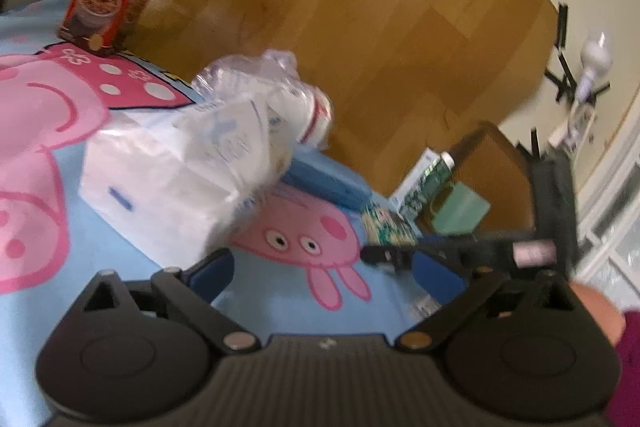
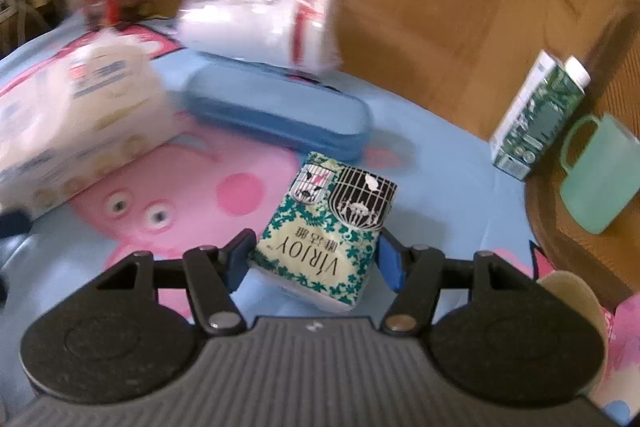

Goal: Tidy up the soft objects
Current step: 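Close the right gripper on the VIRJOY tissue pack and lift it, then lift the VIRJOY pack in the right gripper toward the left gripper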

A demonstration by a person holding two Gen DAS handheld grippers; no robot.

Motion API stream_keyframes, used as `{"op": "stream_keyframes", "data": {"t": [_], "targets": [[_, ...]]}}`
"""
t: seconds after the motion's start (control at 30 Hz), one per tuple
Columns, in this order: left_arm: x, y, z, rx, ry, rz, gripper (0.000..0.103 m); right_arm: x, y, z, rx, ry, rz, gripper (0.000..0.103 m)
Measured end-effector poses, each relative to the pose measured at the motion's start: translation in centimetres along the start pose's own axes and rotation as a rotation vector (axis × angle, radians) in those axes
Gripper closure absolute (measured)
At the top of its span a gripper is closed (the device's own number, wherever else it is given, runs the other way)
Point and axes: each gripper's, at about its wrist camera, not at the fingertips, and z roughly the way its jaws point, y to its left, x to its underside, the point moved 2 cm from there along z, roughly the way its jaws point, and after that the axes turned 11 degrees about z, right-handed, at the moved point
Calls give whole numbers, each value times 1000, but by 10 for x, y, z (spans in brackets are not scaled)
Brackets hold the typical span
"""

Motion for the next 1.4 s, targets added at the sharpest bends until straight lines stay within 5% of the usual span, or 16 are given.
{"op": "stream_keyframes", "data": {"t": [0.6,0.9,1.4], "targets": [[0,1,0,-11,-1,7,1,97,23,-115,-191,-284,2,37],[2,-12,5,7,39,86,1,146,44,-101,-153,-243,-32,37],[3,-19,10,38,77,124,1,157,40,-103,-202,-262,39,28]]}}
